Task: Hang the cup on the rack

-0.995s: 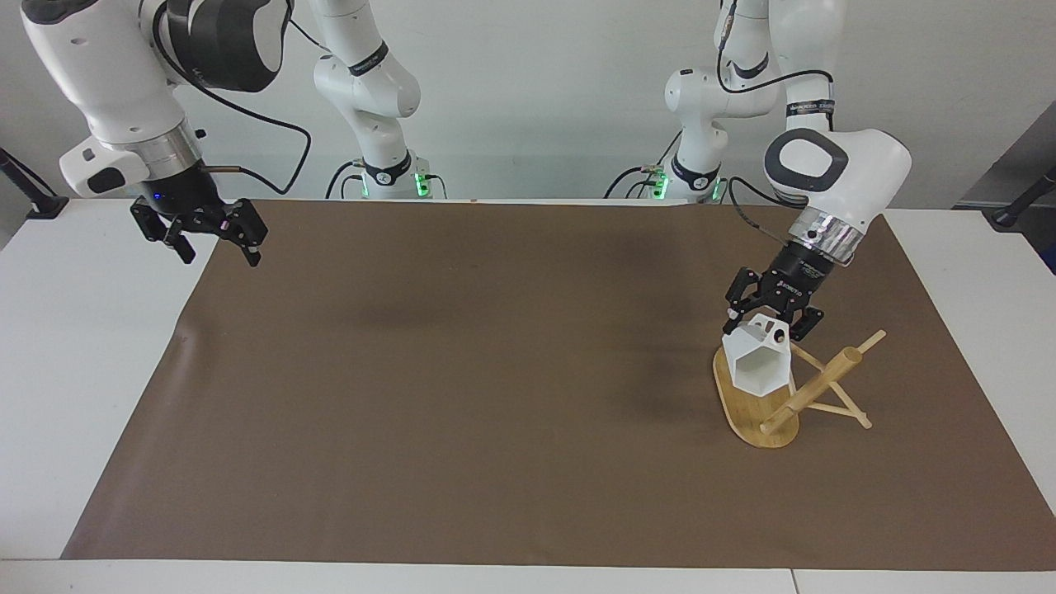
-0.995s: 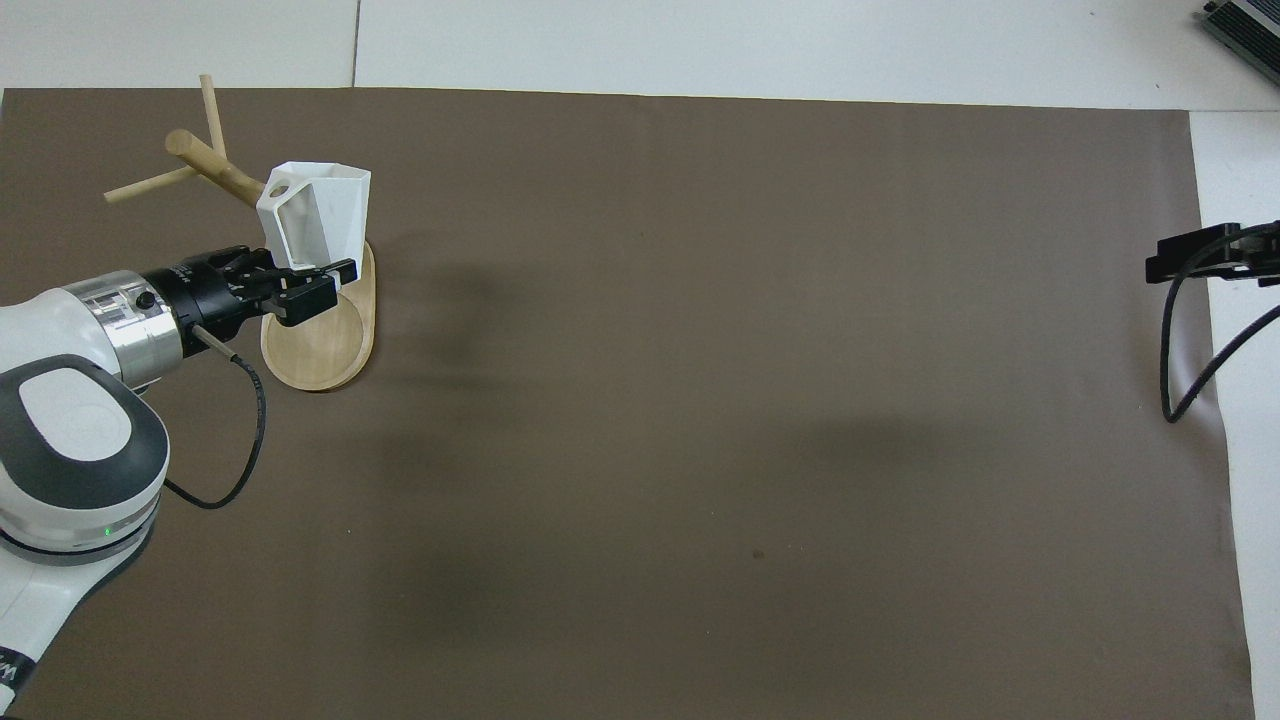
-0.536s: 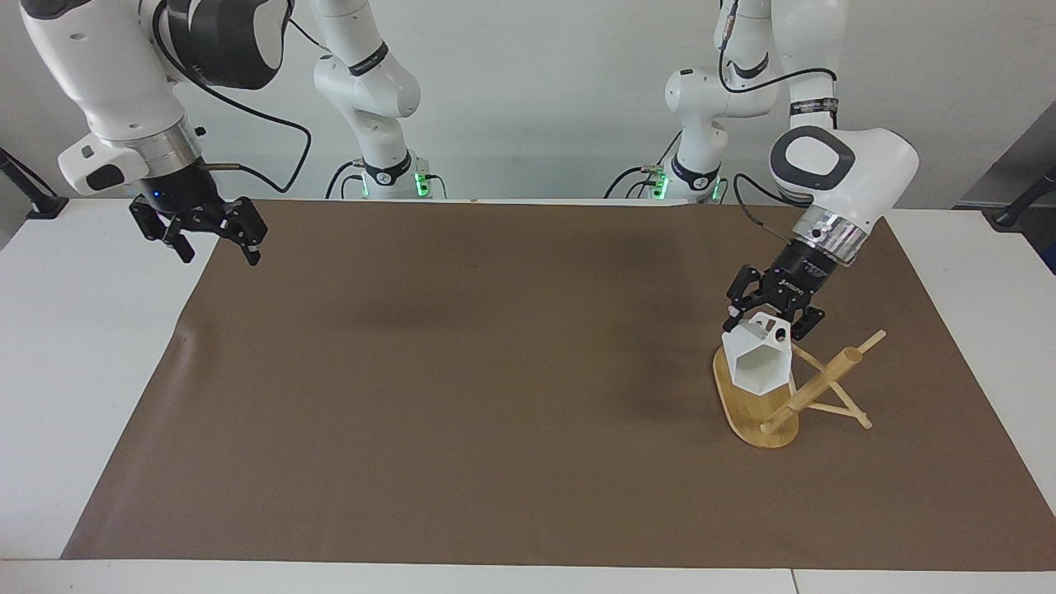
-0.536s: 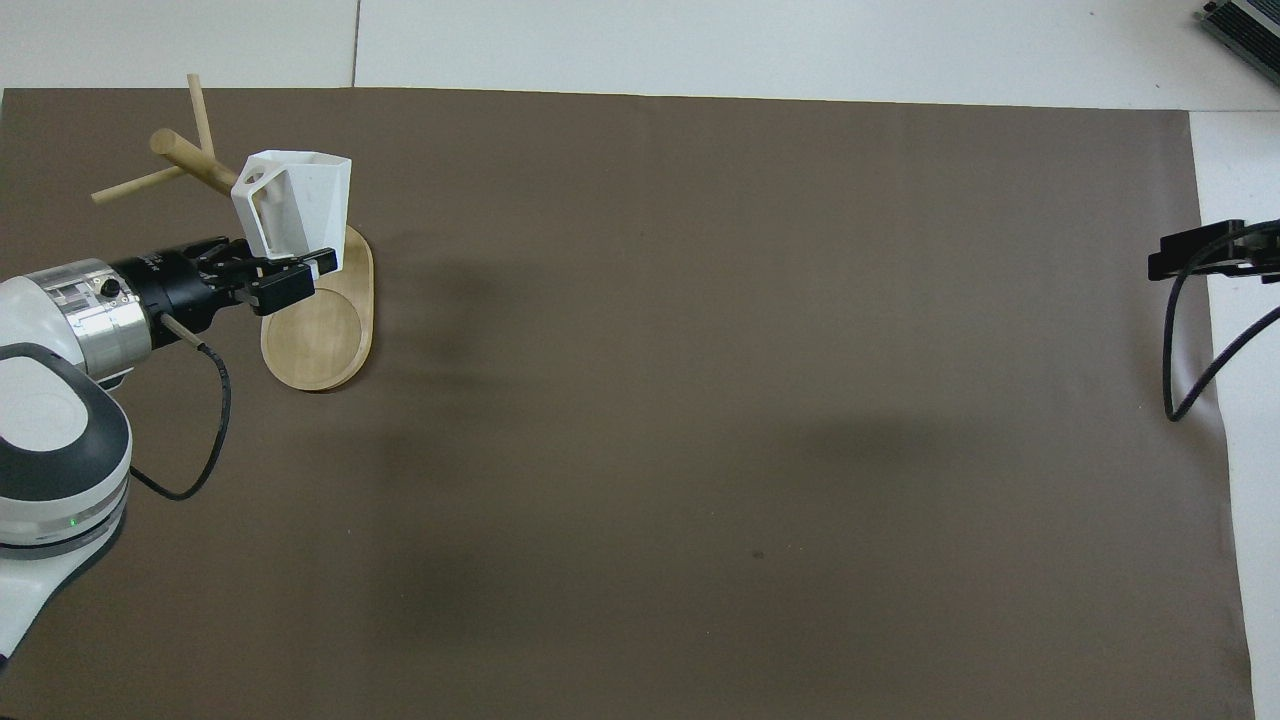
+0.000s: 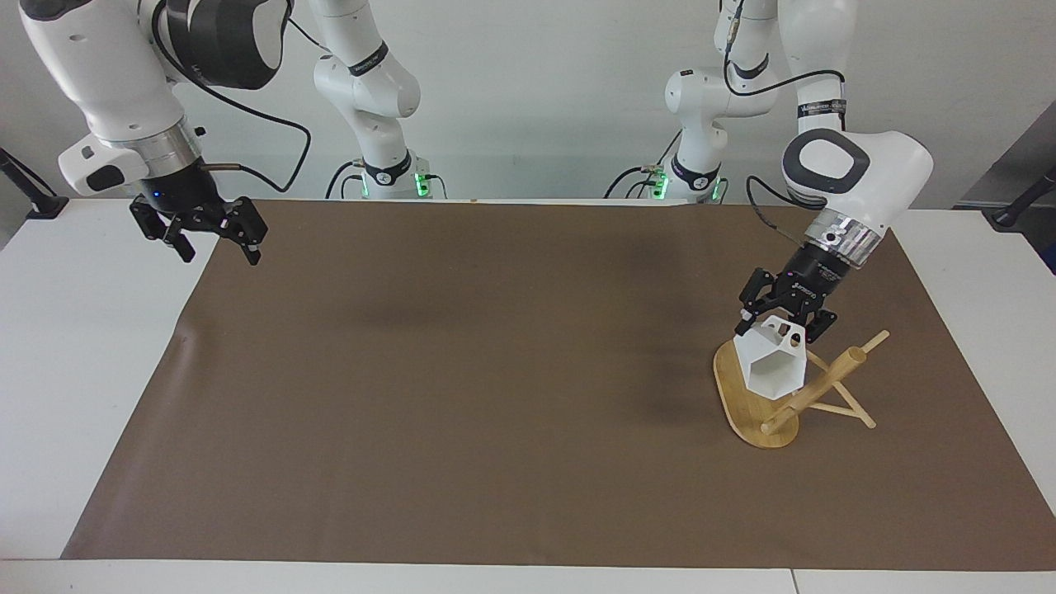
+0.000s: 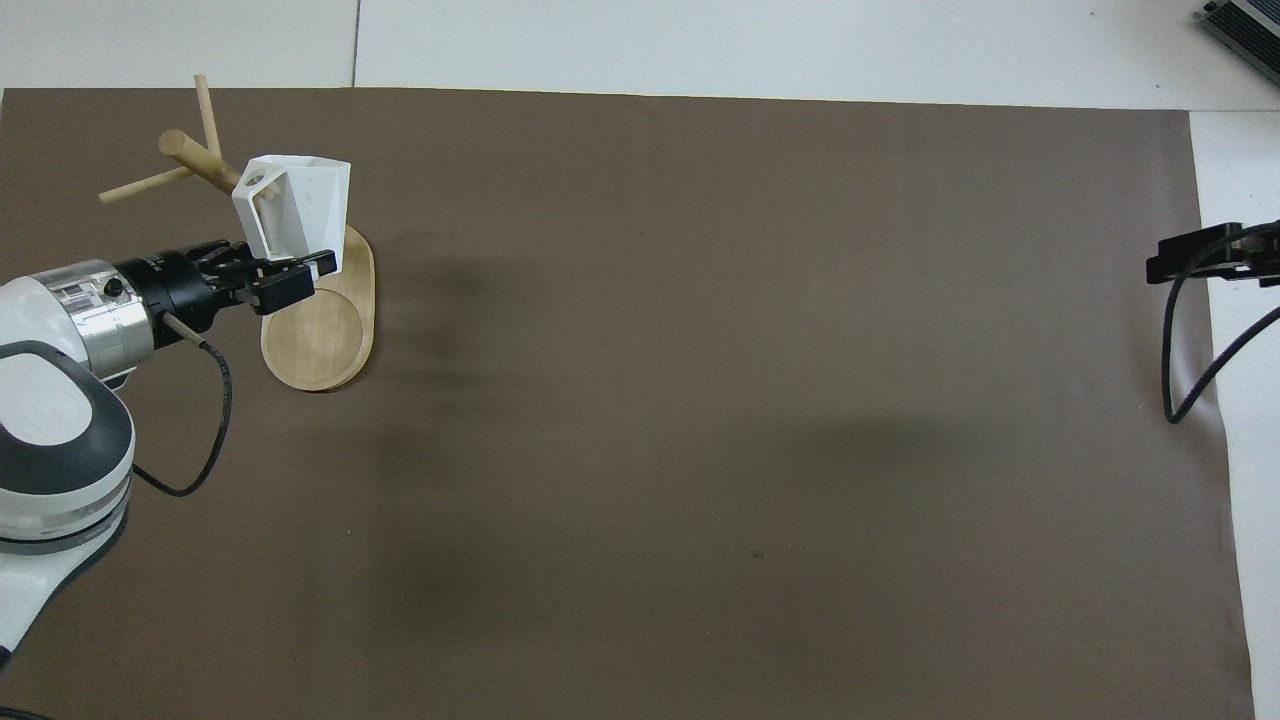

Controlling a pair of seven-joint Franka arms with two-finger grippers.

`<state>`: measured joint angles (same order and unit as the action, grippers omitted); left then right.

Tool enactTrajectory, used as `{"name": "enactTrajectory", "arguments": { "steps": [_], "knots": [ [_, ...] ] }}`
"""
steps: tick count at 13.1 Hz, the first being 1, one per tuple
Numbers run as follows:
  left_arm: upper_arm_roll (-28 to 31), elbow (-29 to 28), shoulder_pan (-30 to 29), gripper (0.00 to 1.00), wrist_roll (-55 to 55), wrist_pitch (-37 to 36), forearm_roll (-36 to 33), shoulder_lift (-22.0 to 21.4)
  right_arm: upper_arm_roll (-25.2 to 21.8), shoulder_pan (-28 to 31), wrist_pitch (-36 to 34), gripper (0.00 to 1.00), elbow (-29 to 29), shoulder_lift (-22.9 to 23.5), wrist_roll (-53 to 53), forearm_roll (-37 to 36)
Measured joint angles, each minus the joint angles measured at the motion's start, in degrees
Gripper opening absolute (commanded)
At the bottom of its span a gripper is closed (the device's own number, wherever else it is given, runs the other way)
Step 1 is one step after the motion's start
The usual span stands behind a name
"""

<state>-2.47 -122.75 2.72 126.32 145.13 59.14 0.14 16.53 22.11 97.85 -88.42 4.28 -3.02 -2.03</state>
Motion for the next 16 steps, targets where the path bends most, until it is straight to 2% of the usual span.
{"name": "enactTrajectory", "arguments": {
  "steps": [1, 2, 3, 4, 8, 9, 16],
  "knots": [
    [0.0, 0.0, -0.1, 0.00, 0.9, 0.4, 0.0, 0.2, 0.0, 0.0, 0.0, 1.00, 0.0, 0.0, 0.0, 0.0],
    [0.0, 0.0, -0.1, 0.11, 1.5, 1.1, 0.0, 0.4, 0.0, 0.0, 0.0, 1.00, 0.0, 0.0, 0.0, 0.0],
    [0.1, 0.0, -0.1, 0.86, 1.8, 1.7, 0.0, 0.7, 0.0, 0.0, 0.0, 1.00, 0.0, 0.0, 0.0, 0.0],
    [0.1, 0.0, -0.1, 1.00, 1.9, 2.0, 0.0, 0.8, 0.0, 0.0, 0.0, 1.00, 0.0, 0.0, 0.0, 0.0],
    [0.2, 0.2, -0.2, 1.00, 1.9, 2.2, -0.3, 0.9, 0.0, 0.0, 0.0, 1.00, 0.0, 0.0, 0.0, 0.0],
    [0.3, 0.2, -0.3, 1.00, 1.8, 1.5, -2.2, 0.8, 0.0, 0.0, 0.0, 1.00, 0.0, 0.0, 0.0, 0.0],
    [1.6, 3.3, -3.0, 1.00, 2.6, -16.3, -32.3, -3.4, 0.2, -0.1, -1.6, 1.00, -0.2, 0.0, 0.0, 0.0]
  ]
}}
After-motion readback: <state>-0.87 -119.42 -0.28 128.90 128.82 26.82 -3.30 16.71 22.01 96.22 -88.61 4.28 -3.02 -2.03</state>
